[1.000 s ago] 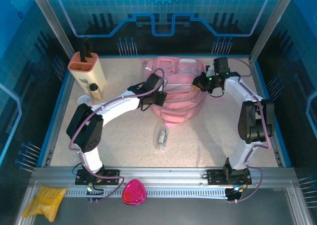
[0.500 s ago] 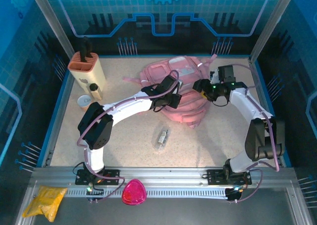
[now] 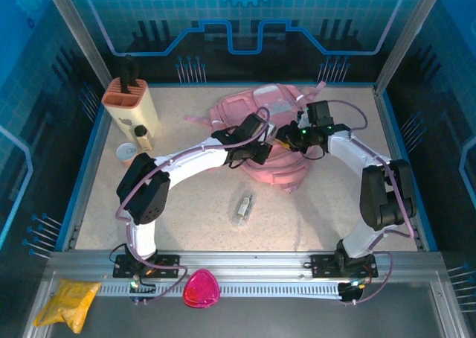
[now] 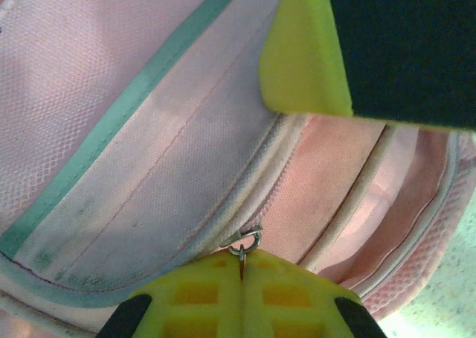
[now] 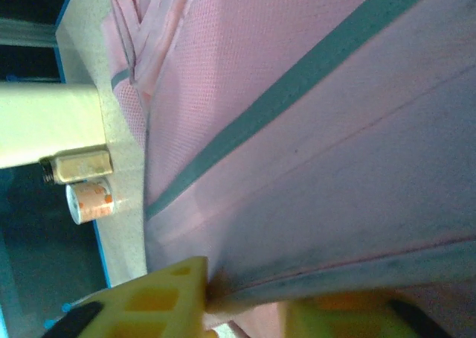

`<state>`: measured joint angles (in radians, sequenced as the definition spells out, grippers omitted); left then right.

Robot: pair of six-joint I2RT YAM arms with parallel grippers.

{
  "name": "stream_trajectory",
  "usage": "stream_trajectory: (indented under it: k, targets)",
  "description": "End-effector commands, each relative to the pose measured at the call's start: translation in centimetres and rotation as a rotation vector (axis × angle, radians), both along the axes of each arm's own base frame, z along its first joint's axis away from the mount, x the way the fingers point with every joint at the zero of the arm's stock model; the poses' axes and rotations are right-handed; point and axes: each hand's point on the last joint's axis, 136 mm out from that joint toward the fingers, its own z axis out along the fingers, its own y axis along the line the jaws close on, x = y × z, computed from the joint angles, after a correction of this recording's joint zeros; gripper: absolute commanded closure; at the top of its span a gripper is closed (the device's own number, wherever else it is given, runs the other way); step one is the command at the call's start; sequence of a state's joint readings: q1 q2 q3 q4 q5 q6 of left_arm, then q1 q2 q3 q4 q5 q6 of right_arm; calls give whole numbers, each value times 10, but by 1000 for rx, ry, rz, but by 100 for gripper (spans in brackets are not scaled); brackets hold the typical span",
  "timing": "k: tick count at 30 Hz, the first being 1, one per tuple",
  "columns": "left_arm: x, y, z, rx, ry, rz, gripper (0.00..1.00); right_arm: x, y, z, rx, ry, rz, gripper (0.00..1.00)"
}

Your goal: Pack the student bag

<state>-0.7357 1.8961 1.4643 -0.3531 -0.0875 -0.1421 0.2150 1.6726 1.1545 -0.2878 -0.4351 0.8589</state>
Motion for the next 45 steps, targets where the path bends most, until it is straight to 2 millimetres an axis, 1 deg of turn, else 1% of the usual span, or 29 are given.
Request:
stream_trajectory:
  k: [1, 2, 3, 7, 9, 11, 13, 15, 16, 18, 19, 21, 23, 24, 25, 26, 27, 28, 29, 31, 32, 34, 36, 38, 40, 42, 43, 44, 45]
  targets:
    - [3, 14, 21, 5, -74, -64, 100, 11, -12, -1, -32, -26, -26, 88]
    - [4, 22, 19, 13, -70, -64, 100, 12, -16, -1, -33, -25, -32, 93]
    - [6, 32, 16, 25, -63, -61, 100, 13, -20, -2, -31, -21, -35, 100]
    - [22, 78, 4, 97, -68, 10, 100, 16, -34, -5, -42, -11, -45, 100]
    - [31, 99, 0, 90, -66, 55, 100, 16, -40, -4, -56, -9, -58, 100]
    - [43, 117, -7, 93, -63, 99, 100, 17, -39, -2, -49, -18, -58, 100]
    - [56, 132, -14, 116, -45, 147, 100, 16, -27, -2, -28, -18, -46, 100]
    - [68, 138, -13, 116, -52, 182, 100, 16, -9, -1, -4, -31, -32, 100]
    - [73, 137, -12, 106, -56, 188, 100, 15, 3, 1, 11, -38, -16, 100]
    - [80, 139, -12, 111, -63, 207, 100, 19, 16, 4, 38, -52, -10, 100]
    - [83, 141, -13, 120, -59, 215, 100, 22, 17, 6, 47, -60, -15, 100]
    - [84, 147, -14, 146, -45, 236, 100, 26, 10, 6, 26, -66, -31, 100]
    - [77, 146, -11, 135, -18, 240, 100, 27, 1, 7, -2, -71, -37, 100]
    - [72, 145, -9, 113, -10, 238, 99, 26, -1, 8, -9, -75, -31, 97]
    - [65, 141, -7, 89, 2, 229, 88, 25, -1, 10, -12, -76, -18, 87]
    - [58, 138, -4, 62, 14, 223, 78, 22, 0, 11, -16, -77, -3, 81]
    - [50, 135, -2, 33, 28, 225, 67, 17, 1, 12, -26, -80, 18, 76]
    - [42, 132, 3, -2, 41, 235, 59, 11, 1, 13, -42, -83, 37, 72]
    - [33, 129, 7, -34, 55, 239, 53, 3, 3, 14, -59, -90, 59, 67]
    - [13, 127, 13, -85, 81, 281, 41, -20, 6, 16, -129, -106, 124, 57]
    - [5, 127, 14, -100, 97, 311, 38, -32, 6, 16, -169, -104, 152, 53]
    - [-14, 132, 10, -144, 163, 385, 33, -61, 12, 12, -251, -104, 225, 44]
    - [-30, 139, 6, -185, 218, 458, 31, -89, 23, 8, -298, -107, 291, 37]
    - [-46, 137, 6, -252, 244, 461, 29, -117, 33, 1, -343, -93, 350, 30]
    - [-62, 143, 3, -282, 262, 494, 24, -146, 42, -11, -391, -63, 391, 25]
    - [-76, 150, 1, -283, 282, 504, 19, -169, 53, -25, -409, -51, 420, 22]
    - [-83, 155, -2, -273, 291, 520, 17, -180, 59, -32, -411, -47, 431, 20]
    - [-88, 159, -3, -269, 299, 535, 15, -186, 66, -35, -401, -50, 441, 18]
    - [-93, 163, -5, -268, 304, 543, 13, -197, 71, -45, -397, -34, 461, 17]
